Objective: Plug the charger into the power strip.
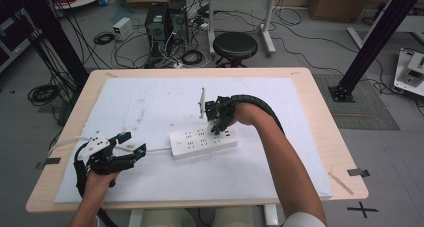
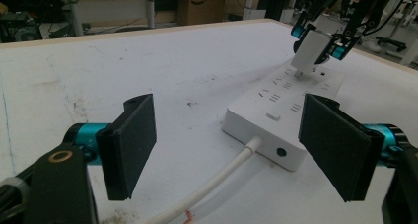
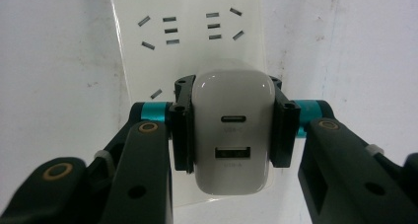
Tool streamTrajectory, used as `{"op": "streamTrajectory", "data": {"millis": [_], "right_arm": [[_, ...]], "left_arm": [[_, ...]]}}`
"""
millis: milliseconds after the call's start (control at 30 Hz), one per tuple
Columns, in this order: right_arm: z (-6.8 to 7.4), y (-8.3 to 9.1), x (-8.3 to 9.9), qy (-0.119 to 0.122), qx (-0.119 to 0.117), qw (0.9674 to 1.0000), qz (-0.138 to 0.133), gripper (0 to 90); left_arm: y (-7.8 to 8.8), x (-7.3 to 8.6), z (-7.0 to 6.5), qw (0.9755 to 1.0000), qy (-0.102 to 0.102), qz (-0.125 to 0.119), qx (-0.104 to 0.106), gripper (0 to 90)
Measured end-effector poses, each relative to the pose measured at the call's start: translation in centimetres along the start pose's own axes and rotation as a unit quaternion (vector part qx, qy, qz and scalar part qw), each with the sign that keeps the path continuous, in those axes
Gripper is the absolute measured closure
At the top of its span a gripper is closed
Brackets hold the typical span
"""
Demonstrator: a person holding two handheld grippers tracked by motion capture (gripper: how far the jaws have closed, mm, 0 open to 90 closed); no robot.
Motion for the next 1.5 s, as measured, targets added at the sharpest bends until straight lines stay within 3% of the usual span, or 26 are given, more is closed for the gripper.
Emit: {"op": "streamTrajectory", "data": {"millis": [467,633,1000,1167,1500], "right_arm": [[-0.2,-0.5,-0.8,0.011,-0.008,0.9997,0.021,63.4],[-0.3,-1.0,-1.0,0.009,-0.015,0.9990,0.042,63.5],[-0.5,-1.2,-1.3,0.005,-0.024,0.9983,0.053,63.6],[-0.5,-1.8,-1.5,0.019,-0.027,0.9971,0.068,63.5],[-0.6,-1.9,-1.3,0.007,-0.032,0.9978,0.057,63.1]], "left_arm": [[0.1,0.1,0.0,1.0000,0.004,-0.002,-0.001,22.3],[0.1,0.1,-0.1,1.0000,0.004,-0.004,0.000,22.3],[-0.1,0.1,-0.1,1.0000,0.006,-0.005,-0.001,22.3],[-0.1,0.2,-0.2,1.0000,0.008,-0.003,-0.002,22.3],[-0.2,0.1,-0.1,1.0000,0.007,-0.001,-0.003,22.4]]}}
Point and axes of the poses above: each handheld gripper's, and its own axes: y roughly backward along the jaws, x roughly out of its underside, z roughly to its left, the point moved 2 cm from there along -y, roughly forward along the jaws, and after that the axes turned 13 degrees about -z, right-handed, at the moved point
